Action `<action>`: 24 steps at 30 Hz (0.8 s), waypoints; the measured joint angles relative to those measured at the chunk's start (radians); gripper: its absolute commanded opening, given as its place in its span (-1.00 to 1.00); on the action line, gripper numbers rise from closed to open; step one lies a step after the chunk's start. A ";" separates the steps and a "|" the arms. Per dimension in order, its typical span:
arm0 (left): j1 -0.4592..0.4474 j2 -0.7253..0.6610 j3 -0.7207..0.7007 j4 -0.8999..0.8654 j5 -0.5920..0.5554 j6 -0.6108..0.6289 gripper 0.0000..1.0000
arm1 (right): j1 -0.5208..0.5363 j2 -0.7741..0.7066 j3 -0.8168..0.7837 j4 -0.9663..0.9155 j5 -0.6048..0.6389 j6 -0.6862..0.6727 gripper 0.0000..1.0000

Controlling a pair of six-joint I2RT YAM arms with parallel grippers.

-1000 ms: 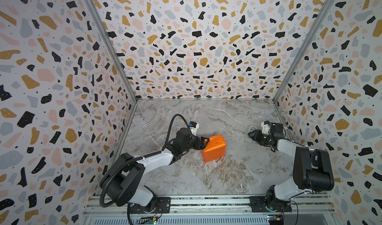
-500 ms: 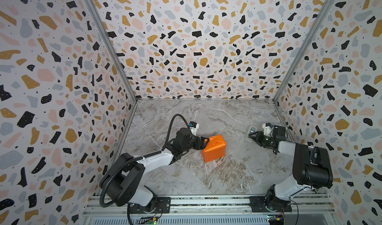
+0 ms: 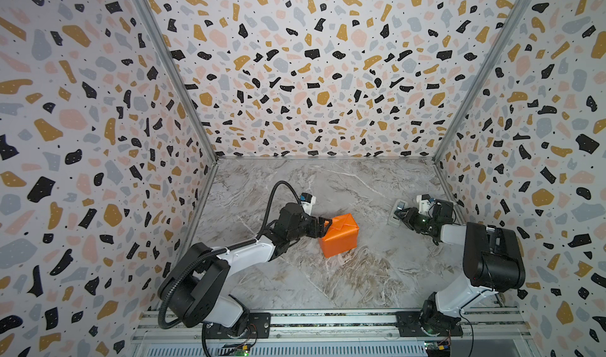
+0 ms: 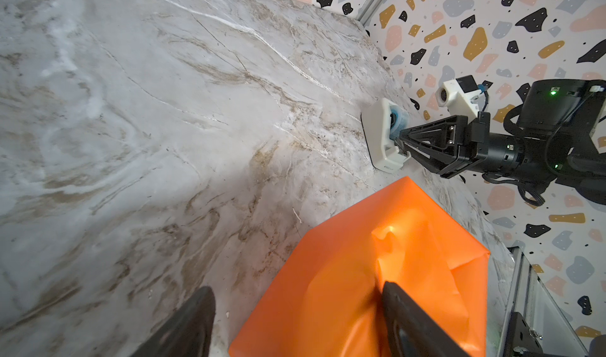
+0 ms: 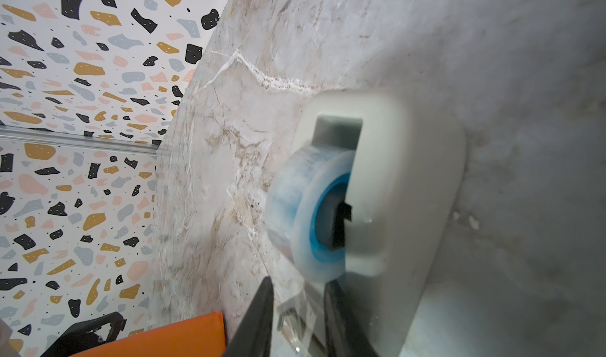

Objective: Wrap a gift box in wrapping paper
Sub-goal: Tear off the tape with the cutter.

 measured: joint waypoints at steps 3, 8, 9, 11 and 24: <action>0.000 0.000 0.000 0.000 0.000 0.000 0.58 | -0.003 0.008 -0.003 0.019 -0.008 0.011 -0.54; 0.000 0.000 0.000 0.000 0.000 0.000 0.58 | -0.010 0.020 -0.015 0.055 -0.021 0.038 -0.63; 0.000 0.000 0.000 0.000 0.000 0.000 0.58 | -0.011 0.021 -0.017 0.063 -0.021 0.043 -0.65; 0.000 0.000 0.000 0.000 0.000 0.000 0.58 | -0.012 0.023 -0.020 0.071 -0.021 0.053 -0.69; 0.000 0.000 0.000 0.000 0.000 0.000 0.57 | -0.013 0.038 -0.045 0.158 -0.066 0.140 -1.00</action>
